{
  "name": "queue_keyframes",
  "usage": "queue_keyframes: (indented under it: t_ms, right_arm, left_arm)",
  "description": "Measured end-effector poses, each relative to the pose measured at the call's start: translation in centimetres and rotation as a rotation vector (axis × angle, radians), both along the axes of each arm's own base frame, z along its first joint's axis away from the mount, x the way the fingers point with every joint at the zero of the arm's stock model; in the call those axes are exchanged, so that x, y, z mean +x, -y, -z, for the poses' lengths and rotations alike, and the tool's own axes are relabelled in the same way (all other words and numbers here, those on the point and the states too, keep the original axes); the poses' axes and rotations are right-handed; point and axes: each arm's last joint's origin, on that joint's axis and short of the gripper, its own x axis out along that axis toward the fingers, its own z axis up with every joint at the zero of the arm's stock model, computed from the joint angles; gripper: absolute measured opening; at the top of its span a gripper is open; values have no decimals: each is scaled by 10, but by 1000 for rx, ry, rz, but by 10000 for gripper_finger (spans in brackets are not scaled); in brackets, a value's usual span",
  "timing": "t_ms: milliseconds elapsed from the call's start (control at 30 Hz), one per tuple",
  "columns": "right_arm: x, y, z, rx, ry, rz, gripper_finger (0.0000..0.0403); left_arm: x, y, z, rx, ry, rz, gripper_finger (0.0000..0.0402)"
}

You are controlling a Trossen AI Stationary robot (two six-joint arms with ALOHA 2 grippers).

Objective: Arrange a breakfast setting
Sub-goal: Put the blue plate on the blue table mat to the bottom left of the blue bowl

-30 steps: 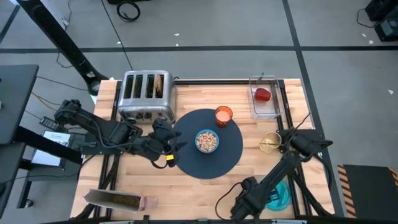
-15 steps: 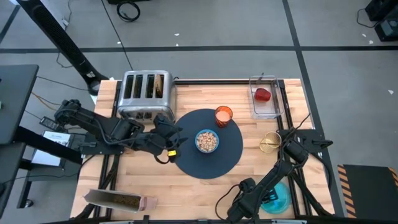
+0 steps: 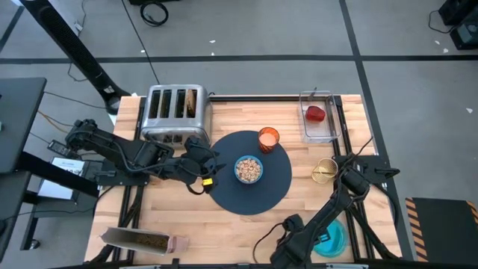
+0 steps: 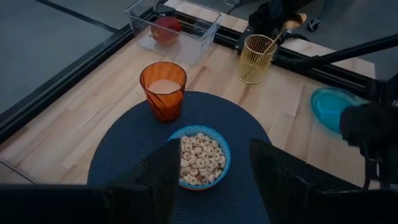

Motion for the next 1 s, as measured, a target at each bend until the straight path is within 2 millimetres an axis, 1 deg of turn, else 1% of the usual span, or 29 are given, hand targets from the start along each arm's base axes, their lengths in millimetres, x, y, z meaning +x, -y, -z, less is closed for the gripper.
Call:
queue_keyframes:
  t_ms: [67,167,267,367,533,667,1000]
  right_arm:
    - [1,-4,10,7,-4,6,162]
    - [-2,-8,27,24,-94,-4,162]
    - [-4,-10,31,35,-125,-11,162]
    - [-7,-9,34,6,-155,-12,162]
    - [-8,-10,41,9,-160,-31,154]
    - [-10,-10,42,1,-165,-20,130]
    - [-15,-13,43,-37,-149,-12,38]
  left_arm:
    - [0,0,0,0,0,0,197]
    - [0,0,0,0,0,0,197]
    - [0,0,0,10,-4,7,197]
    - [0,0,0,14,-5,7,197]
    - [1,-2,0,14,-5,1,197]
    - [1,-3,0,14,-5,0,197]
    - [1,-4,0,14,-4,-5,197]
